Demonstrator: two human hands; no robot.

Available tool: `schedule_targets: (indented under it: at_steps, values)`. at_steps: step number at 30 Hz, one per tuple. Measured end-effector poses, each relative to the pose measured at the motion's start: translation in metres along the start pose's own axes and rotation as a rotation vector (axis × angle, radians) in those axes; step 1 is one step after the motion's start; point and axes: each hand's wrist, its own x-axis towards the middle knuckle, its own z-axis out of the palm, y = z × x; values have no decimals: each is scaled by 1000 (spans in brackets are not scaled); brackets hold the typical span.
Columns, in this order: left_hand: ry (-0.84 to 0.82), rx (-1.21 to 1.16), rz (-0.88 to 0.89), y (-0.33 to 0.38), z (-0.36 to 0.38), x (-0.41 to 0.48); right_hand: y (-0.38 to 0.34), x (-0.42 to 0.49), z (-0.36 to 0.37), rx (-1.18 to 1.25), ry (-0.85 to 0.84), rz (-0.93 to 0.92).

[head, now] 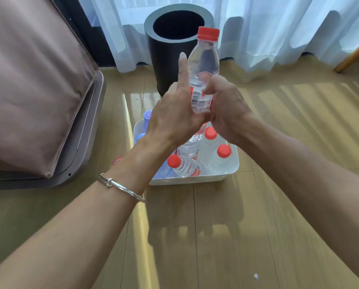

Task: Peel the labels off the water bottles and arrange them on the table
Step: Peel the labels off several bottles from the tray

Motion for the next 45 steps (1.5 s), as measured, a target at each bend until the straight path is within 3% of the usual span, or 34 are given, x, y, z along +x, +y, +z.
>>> schedule_targets:
  at_steps: [29,40,45]
  values:
    - [84,51,-5,7,-12,2,-4,-13,15,100,4,-178]
    - [-137,-315,-26,-2,-14,6,-7,-14,-1,85,-152,-97]
    - [-89,-624,-81,-2,-8,10,-9,-15,6,111,-186,-117]
